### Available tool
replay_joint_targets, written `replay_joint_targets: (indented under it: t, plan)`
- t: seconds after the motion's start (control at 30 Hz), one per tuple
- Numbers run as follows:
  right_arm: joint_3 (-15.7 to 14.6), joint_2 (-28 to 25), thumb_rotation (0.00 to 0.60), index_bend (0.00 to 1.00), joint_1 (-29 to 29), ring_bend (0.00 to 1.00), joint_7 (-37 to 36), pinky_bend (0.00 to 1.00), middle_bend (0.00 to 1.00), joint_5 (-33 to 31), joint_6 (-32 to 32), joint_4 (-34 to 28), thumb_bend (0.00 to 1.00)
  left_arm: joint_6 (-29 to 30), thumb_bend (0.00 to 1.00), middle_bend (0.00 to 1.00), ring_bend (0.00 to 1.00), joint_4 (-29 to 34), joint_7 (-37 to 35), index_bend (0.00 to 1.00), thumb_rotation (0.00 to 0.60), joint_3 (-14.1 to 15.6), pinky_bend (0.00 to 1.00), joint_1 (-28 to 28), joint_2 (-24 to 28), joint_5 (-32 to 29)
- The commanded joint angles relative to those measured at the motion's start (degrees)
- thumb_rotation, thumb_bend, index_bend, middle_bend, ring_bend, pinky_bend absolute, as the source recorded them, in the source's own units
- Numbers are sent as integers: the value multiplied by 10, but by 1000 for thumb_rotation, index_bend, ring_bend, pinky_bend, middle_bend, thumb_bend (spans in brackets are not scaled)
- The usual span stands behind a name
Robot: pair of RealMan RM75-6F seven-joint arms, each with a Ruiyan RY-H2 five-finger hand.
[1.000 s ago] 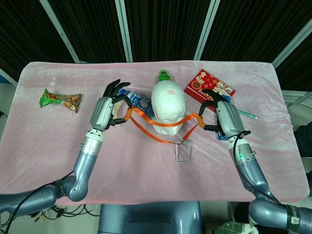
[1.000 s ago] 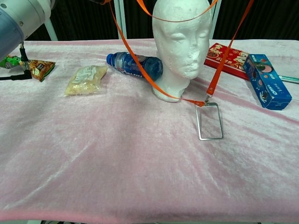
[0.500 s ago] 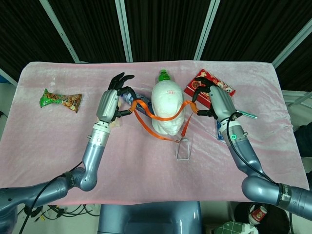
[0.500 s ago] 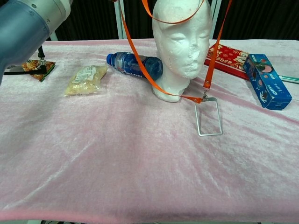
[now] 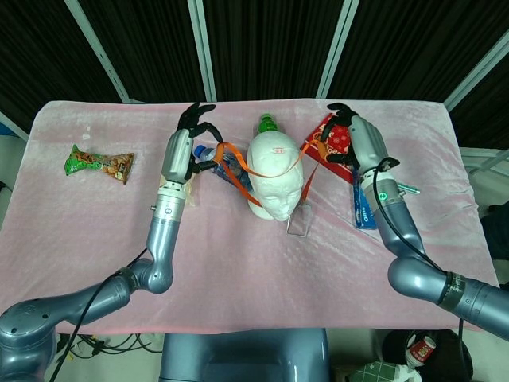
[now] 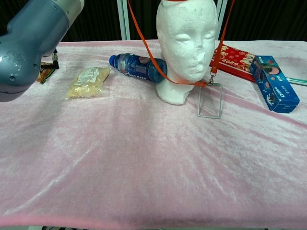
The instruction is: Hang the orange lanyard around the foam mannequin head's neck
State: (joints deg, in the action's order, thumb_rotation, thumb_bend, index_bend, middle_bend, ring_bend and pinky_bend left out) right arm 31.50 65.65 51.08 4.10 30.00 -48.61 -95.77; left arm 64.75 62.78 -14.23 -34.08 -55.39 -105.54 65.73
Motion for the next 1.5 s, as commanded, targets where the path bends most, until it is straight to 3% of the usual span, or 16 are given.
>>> replay_joint_targets:
  t: [0.03, 0.23, 0.4, 0.67, 1.13, 1.3, 1.4, 1.5]
  plan:
    - [-1, 3, 600, 798, 4, 174, -9, 173, 169, -3, 5, 17, 515, 1, 429, 159, 0, -26, -8, 609, 600, -5, 0, -10, -9, -5]
    - [-11, 13, 600, 798, 16, 174, -10, 173, 168, 1, 19, 50, 515, -16, 427, 159, 0, -86, -17, 602, 600, 2, 0, -25, -29, -14]
    - [-18, 27, 600, 798, 39, 174, 1, 173, 169, -2, 31, 89, 515, -4, 428, 159, 0, -149, -38, 603, 600, 17, 0, -38, -55, 4]
    - [-18, 52, 600, 798, 72, 176, 9, 173, 169, -27, 40, 142, 518, 8, 431, 159, 0, -238, -65, 603, 600, 17, 0, -55, -88, 6]
    - [-51, 104, 600, 797, 103, 176, 30, 173, 169, -57, 68, 245, 517, -60, 425, 157, 0, -385, -104, 582, 600, 18, 0, -72, -135, -23]
    - [-64, 126, 600, 792, 110, 176, 34, 173, 168, -51, 80, 275, 493, -98, 321, 132, 0, -421, -117, 493, 600, 27, 0, -75, -149, -26]
    - [-71, 133, 600, 659, 111, 167, 36, 170, 153, -45, 92, 282, 372, -117, 209, 88, 0, -432, -115, 390, 600, 37, 0, -76, -153, -23]
    - [-77, 132, 600, 408, 112, 139, 35, 163, 109, -38, 112, 280, 243, -137, 128, 43, 0, -428, -119, 315, 600, 36, 0, -78, -151, -28]
